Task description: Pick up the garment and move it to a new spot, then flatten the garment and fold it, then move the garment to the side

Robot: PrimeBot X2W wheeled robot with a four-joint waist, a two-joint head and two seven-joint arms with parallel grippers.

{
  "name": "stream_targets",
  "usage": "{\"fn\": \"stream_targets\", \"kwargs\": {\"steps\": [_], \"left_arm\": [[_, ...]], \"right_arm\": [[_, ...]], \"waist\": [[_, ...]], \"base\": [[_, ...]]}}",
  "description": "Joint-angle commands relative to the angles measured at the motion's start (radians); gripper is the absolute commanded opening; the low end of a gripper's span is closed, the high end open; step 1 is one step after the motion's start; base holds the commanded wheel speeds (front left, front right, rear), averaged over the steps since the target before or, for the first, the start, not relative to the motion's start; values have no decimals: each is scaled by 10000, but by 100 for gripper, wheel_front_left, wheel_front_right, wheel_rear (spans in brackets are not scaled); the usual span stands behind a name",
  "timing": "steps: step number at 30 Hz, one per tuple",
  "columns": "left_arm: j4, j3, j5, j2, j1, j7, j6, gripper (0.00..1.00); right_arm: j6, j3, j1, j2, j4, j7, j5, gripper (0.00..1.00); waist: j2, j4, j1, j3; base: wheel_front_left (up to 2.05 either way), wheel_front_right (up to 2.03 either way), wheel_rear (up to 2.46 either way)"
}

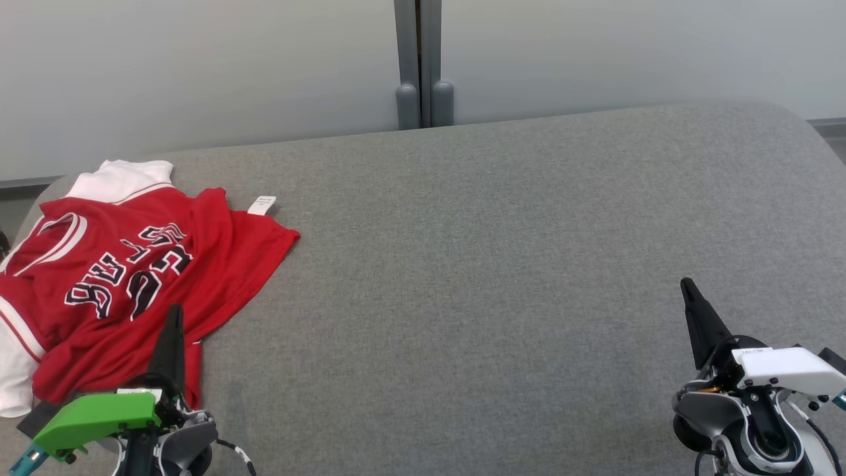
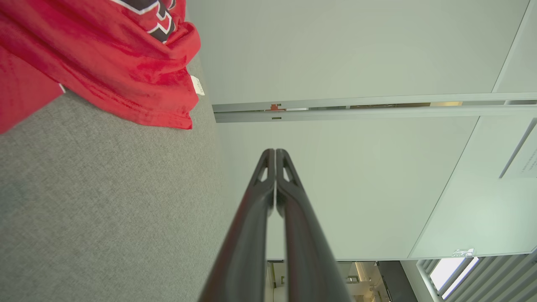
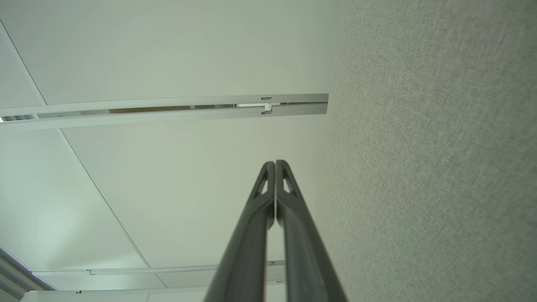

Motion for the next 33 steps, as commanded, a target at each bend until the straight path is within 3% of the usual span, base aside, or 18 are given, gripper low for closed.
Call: {"fn": "stream_targets", "kwargs": {"steps": [1, 14, 15, 24, 33], "left_arm": [[16, 5, 70, 15, -157, 31, -64, 0], [16, 5, 71, 15, -157, 31, -64, 0], [-1, -1, 1, 0, 0, -1, 0, 100], [-95, -232, 209, -6, 251, -324, 5, 100], [-162, -515, 1259, 146, 441, -811, 0, 100]], "right_arm": [[5, -6, -54, -42, 13, 25, 70, 0], [5, -6, -54, -42, 13, 25, 70, 0], [0, 0, 1, 0, -1, -2, 0, 100], [0, 162, 181, 29, -10, -385, -572, 100], [1, 322, 308, 20, -505, -819, -2625, 100]], "waist": [[0, 0, 0, 0], [0, 0, 0, 0], [0, 0, 0, 0], [0, 10, 0, 2], [0, 37, 0, 7]], "base": [[0, 0, 0], [0, 0, 0], [0, 0, 0], [0, 0, 0], [0, 0, 0]]}}
